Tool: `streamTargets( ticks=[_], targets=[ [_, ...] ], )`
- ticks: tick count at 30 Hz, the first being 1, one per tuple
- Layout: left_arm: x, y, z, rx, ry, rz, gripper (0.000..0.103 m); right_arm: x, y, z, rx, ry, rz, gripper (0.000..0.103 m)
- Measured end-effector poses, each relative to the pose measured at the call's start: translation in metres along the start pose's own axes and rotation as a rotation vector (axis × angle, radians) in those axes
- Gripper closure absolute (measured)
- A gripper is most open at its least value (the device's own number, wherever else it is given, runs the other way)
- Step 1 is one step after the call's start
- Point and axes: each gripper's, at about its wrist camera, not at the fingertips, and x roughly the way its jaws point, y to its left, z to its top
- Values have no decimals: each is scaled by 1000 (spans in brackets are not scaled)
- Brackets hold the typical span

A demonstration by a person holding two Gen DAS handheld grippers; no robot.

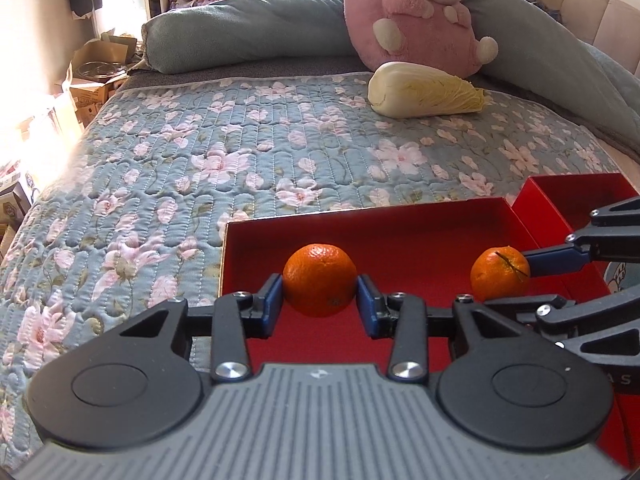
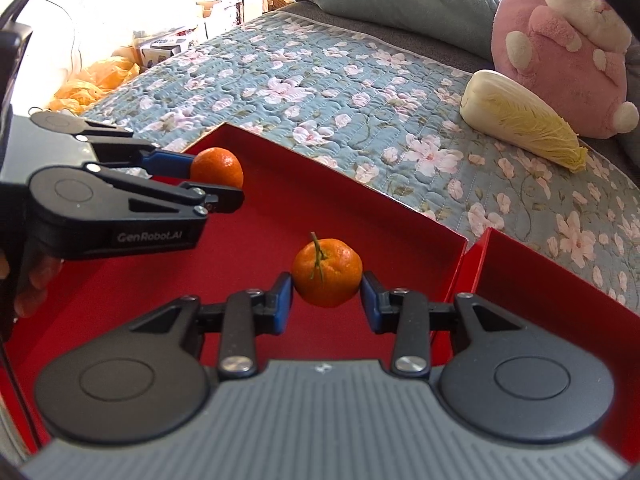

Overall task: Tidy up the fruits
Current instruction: 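Carry both mandarins over the blue plate with both tools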

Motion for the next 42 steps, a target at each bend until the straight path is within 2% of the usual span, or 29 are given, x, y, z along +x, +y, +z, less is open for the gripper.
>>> streamTargets(
  ticks=[20, 34, 42],
  targets=[
    [-88, -43, 3, 18, -73, 15, 58, -101, 9, -33, 27, -76, -39, 63],
    [-129, -101, 2, 48, -109, -29, 57, -157, -1, -69, 95, -114, -81, 63],
    [-141, -143, 2, 85, -125, -81, 57, -182, -21, -94, 161, -126, -122, 63]
  ],
)
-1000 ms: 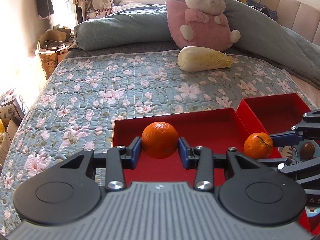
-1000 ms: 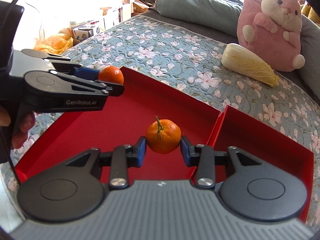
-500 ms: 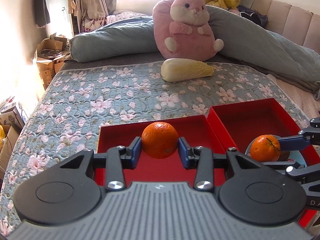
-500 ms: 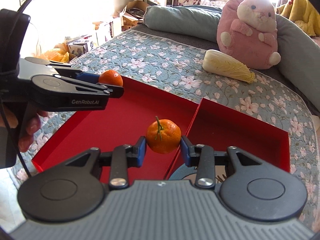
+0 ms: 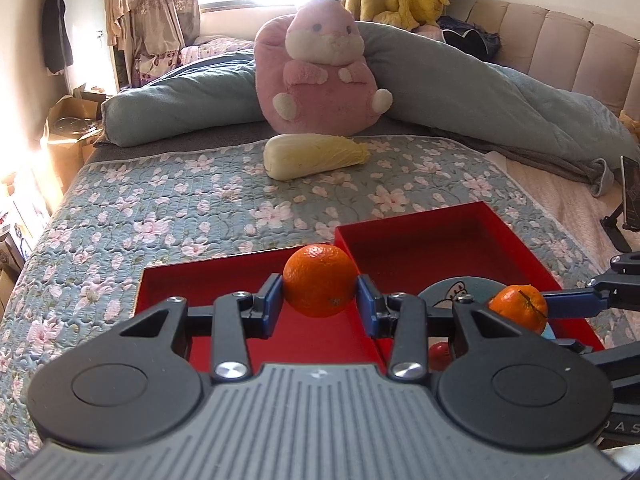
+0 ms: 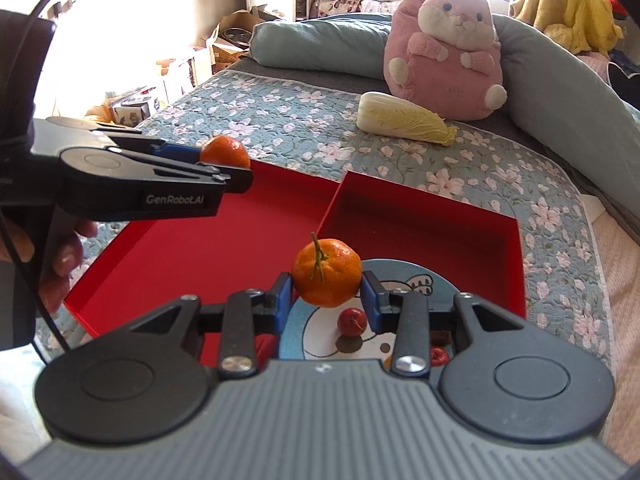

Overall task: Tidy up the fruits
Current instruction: 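Carry both mandarins over the blue plate with both tools, then lower the mandarins onto the plate and open both tools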

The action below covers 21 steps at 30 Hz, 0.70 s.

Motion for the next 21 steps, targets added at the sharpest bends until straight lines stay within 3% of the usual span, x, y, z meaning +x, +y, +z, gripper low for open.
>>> streamTargets(
  ticks=[6, 11, 21],
  targets=[
    [14, -31, 0, 20, 27, -53, 57, -5, -25, -14, 38, 16, -63, 63],
    [36, -62, -5, 44, 72, -110, 57, 13, -47, -30, 52, 102, -115, 63],
    [83, -105, -18, 145, 164, -149, 57, 45, -63, -55, 18, 234, -123, 63]
  ],
)
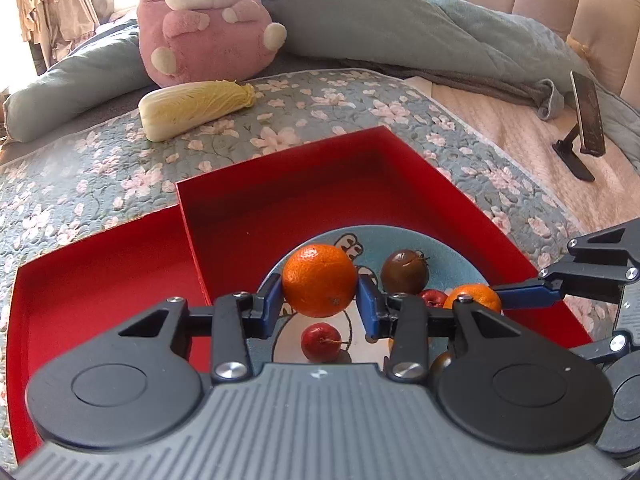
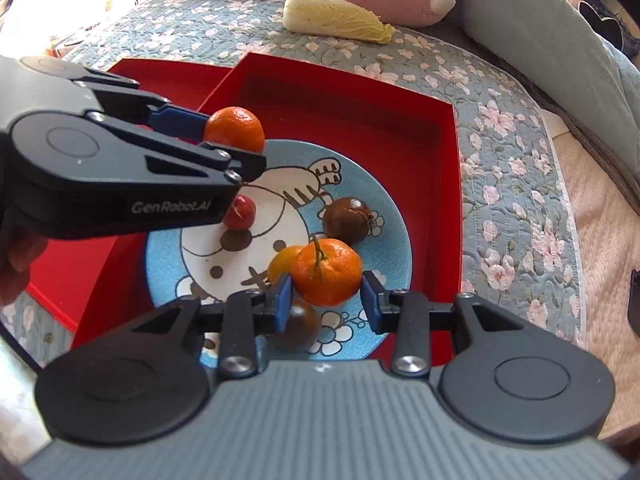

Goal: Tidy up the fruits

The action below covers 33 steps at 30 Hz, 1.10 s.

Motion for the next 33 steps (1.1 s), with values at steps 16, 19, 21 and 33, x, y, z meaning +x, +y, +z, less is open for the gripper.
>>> streamTargets(
  ticks=[16, 19, 21, 33],
  targets=[
    [24, -8, -3, 48, 62, 26, 56, 16, 7, 0, -77, 2, 14, 62],
    [22, -8, -2, 46, 56, 23, 56, 14, 6, 0, -66, 3, 22, 57],
    [18, -9, -1, 44, 45, 26, 56, 9, 4, 0, -58, -21, 23, 44],
    [-32, 1, 9, -20, -82, 107, 40, -32, -11, -6, 30, -75, -13, 41]
  ],
)
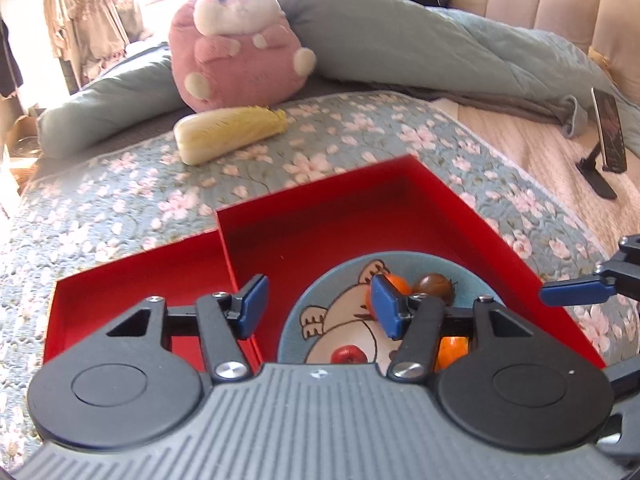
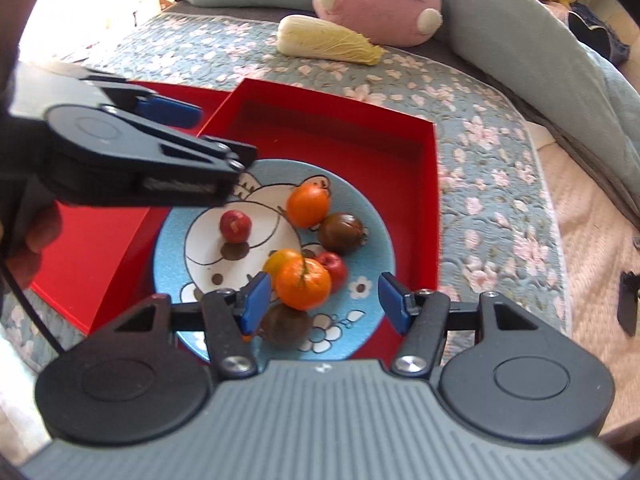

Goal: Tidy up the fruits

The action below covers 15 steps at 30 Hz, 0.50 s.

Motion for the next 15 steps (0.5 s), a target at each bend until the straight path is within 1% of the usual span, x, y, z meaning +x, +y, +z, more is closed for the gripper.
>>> streamTargets(
  ticks=[3, 5, 7, 8, 10, 12, 15],
  targets=[
    [-15, 3, 4, -26, -27, 6, 40, -9, -12, -3, 52, -18, -36, 41],
    [-28, -1, 6, -23, -40, 15, 35, -16, -18, -6, 83, -31, -58, 41],
    [-44, -8, 7, -3, -70, 32, 17, -22, -25, -9, 109, -44, -76, 41],
    [-53, -13, 8, 2, -88, 44, 10, -26, -28, -10, 124, -49, -86, 41],
    [-68, -20, 9, -10, -109, 45, 7, -30, -32, -13, 146, -54, -97, 41],
    [-81, -28, 8, -38, -106, 12, 6, -34, -34, -16, 159, -52, -99, 41],
    [-96, -44, 1, -35, -95, 5, 5, -39, -34, -18, 165, -52, -97, 41]
  ],
)
